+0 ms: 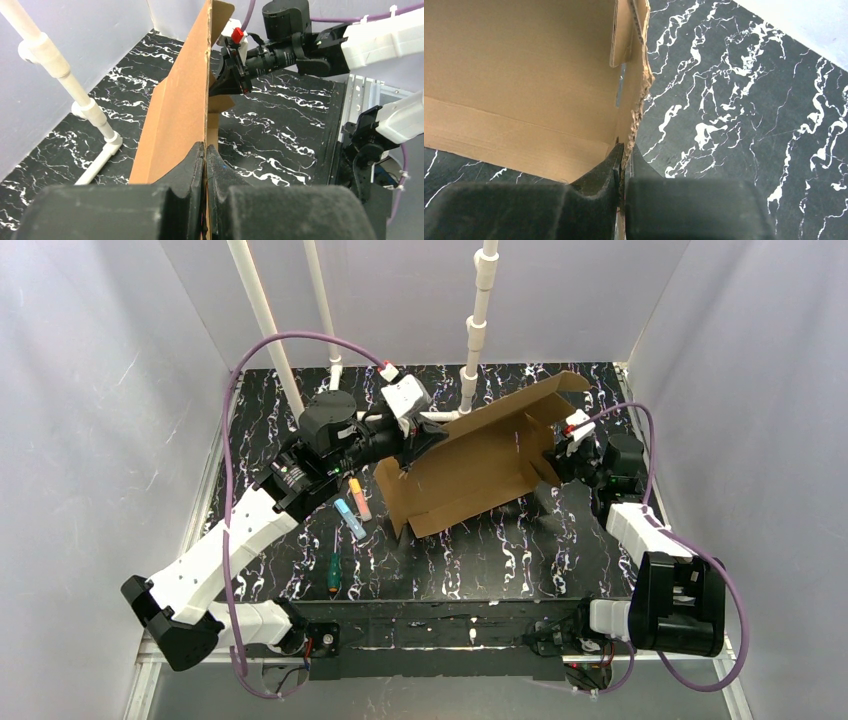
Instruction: Fold the paper box
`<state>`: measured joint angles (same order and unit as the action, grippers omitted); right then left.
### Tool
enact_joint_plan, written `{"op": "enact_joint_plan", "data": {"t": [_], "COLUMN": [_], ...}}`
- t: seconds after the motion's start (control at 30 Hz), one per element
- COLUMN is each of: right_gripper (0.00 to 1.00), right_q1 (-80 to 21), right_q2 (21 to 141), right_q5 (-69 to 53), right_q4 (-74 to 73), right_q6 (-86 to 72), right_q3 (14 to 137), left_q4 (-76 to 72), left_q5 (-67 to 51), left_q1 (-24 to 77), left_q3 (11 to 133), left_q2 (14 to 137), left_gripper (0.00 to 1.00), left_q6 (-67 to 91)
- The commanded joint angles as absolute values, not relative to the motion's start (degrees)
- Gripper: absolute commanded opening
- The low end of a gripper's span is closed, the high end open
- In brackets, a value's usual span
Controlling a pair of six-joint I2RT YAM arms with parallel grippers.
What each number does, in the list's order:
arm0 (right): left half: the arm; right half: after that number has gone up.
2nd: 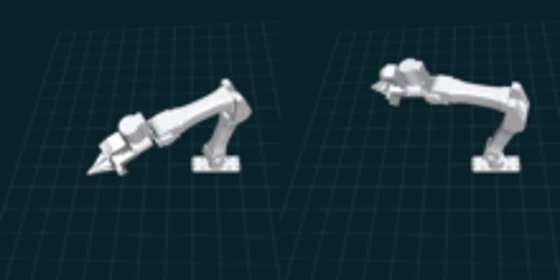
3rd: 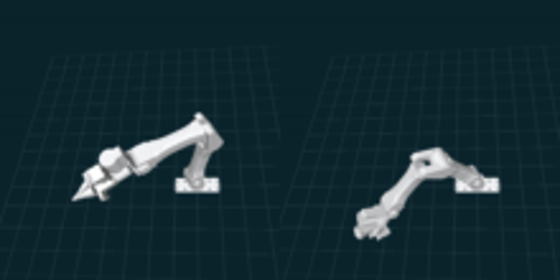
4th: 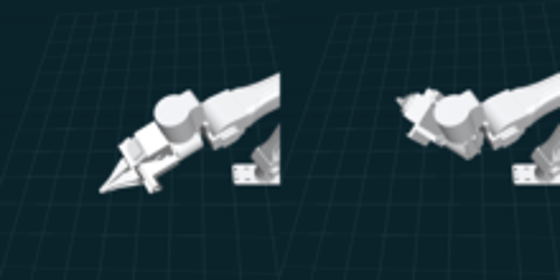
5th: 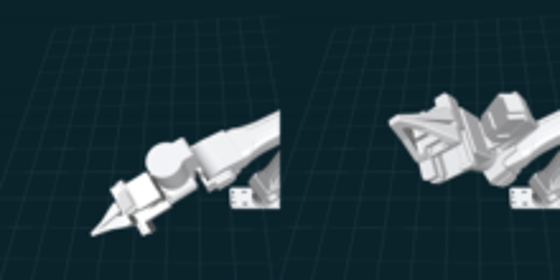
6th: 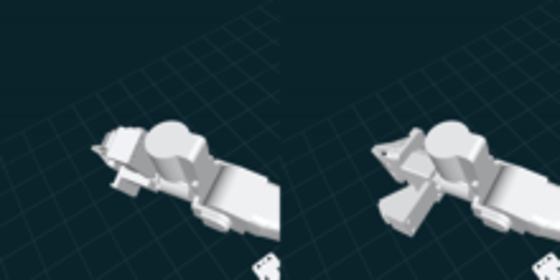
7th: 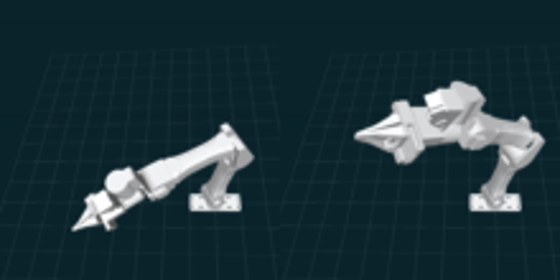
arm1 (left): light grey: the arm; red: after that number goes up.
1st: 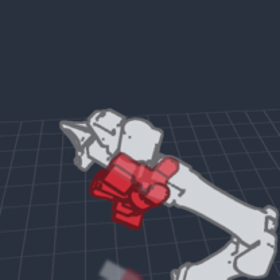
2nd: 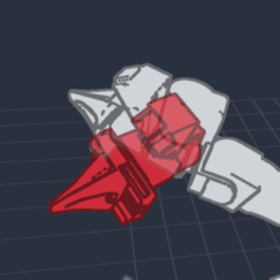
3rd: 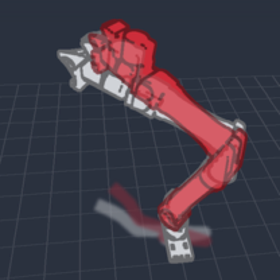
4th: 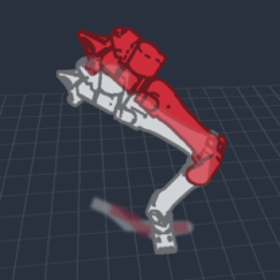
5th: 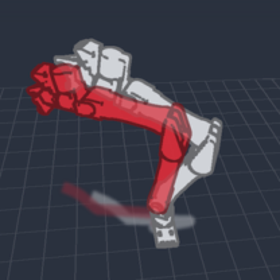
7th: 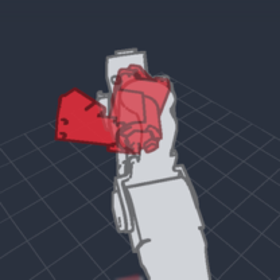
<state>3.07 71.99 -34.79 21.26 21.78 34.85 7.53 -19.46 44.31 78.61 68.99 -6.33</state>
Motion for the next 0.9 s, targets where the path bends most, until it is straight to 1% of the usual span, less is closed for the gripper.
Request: {"op": "enact_joint_plan", "data": {"t": [0.0,0.13,0.33,0.53,0.67,0.87], "right_gripper": [0.12,0.12,0.11,0.11,0.1,0.09], "right_q1": [4.0,4.8,5.4,5.6,5.5,5.5], "right_q2": [71.0,71.4,71.1,71.2,71.6,72.0], "right_q5": [-38.7,-40.3,-41.1,-41.8,-42.2,-42.7], "right_q4": [28.8,30.6,31.0,31.0,31.4,32.4], "right_q6": [19.5,19.1,19.1,19.2,19.3,19.7], "right_q3": [32.3,31.4,31.1,31.2,31.3,31.0], "left_q4": [5.9,8.2,12.9,14.1,15.7,18.6], "left_q5": [-17.1,-15.0,-15.5,-20.1,-23.9,-25.5], "left_q1": [44.6,44.5,42.4,35.5,34.5,33.1], "left_q3": [78.4,79.9,83.6,85.0,87.5,90.8], "left_q2": [67.6,67.8,69.3,71.1,73.5,76.7], "left_gripper": [0.0,0.0,0.0,0.0,0.0,0.0], "left_q6": [-0.6,4.2,10.3,15.9,16.4,18.5]}}
